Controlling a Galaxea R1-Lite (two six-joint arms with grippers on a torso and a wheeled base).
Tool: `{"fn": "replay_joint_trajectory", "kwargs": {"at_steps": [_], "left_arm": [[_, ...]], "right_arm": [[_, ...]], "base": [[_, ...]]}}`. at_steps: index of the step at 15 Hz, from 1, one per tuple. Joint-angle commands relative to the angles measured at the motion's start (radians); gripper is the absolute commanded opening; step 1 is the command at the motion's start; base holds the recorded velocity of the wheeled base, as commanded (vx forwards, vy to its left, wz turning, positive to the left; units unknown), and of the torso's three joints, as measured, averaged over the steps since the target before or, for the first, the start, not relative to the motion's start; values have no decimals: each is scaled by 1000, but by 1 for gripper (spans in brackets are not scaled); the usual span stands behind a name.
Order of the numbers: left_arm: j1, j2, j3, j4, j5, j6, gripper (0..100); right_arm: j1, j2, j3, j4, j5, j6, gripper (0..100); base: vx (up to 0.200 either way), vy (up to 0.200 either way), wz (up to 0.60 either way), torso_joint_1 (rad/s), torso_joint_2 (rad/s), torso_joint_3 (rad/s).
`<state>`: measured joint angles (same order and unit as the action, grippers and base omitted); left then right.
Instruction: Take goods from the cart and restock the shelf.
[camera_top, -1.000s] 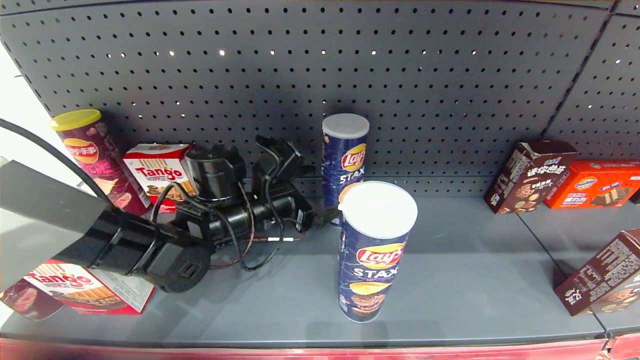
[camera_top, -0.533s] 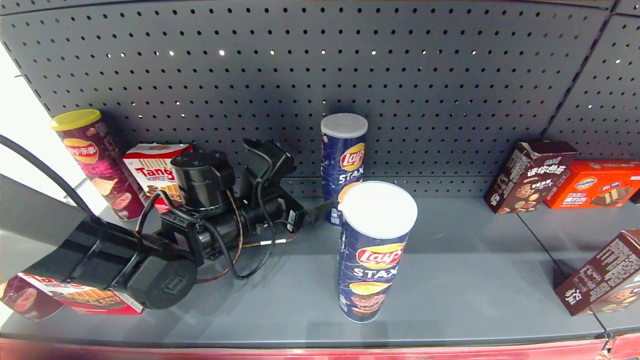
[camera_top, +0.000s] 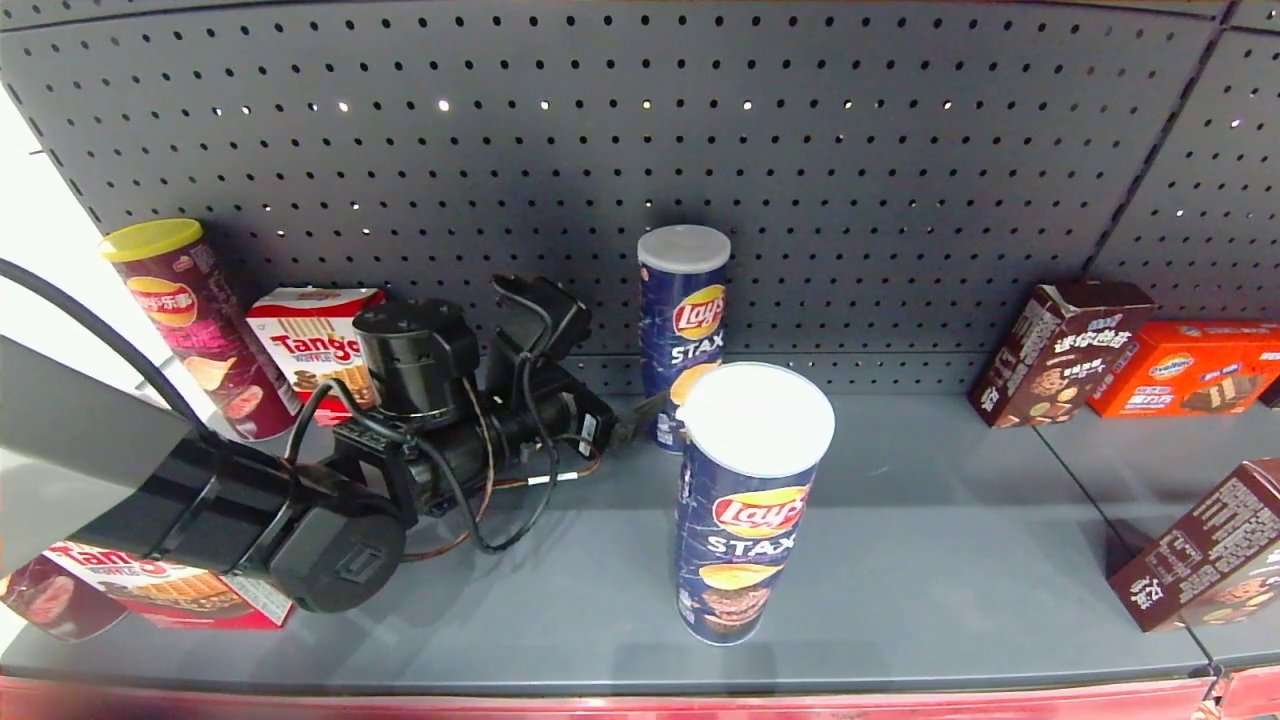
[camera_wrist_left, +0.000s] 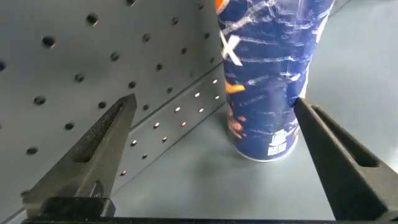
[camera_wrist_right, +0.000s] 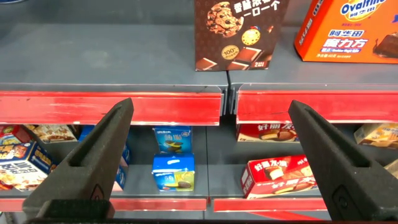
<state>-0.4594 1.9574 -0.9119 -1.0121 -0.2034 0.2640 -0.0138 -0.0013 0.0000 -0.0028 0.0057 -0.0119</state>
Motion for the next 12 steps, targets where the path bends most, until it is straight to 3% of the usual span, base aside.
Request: {"fn": "replay_joint_trajectory", "kwargs": {"at_steps": [1, 4, 8, 12], "left_arm": [[4, 12, -8, 0, 16, -5, 100], [18, 14, -19, 0, 32, -25, 100], [34, 12, -10, -3, 32, -25, 100], [38, 5, 54, -115, 81, -14, 100]], "right_arm": [[0, 1, 0, 0, 0, 0, 100], [0, 3, 0, 0, 0, 0, 100], [0, 1, 0, 0, 0, 0, 100], [0, 1, 0, 0, 0, 0, 100]], "base": [[0, 0, 0, 0, 0, 0], [0, 0, 0, 0, 0, 0], [0, 0, 0, 0, 0, 0], [0, 0, 0, 0, 0, 0]]}}
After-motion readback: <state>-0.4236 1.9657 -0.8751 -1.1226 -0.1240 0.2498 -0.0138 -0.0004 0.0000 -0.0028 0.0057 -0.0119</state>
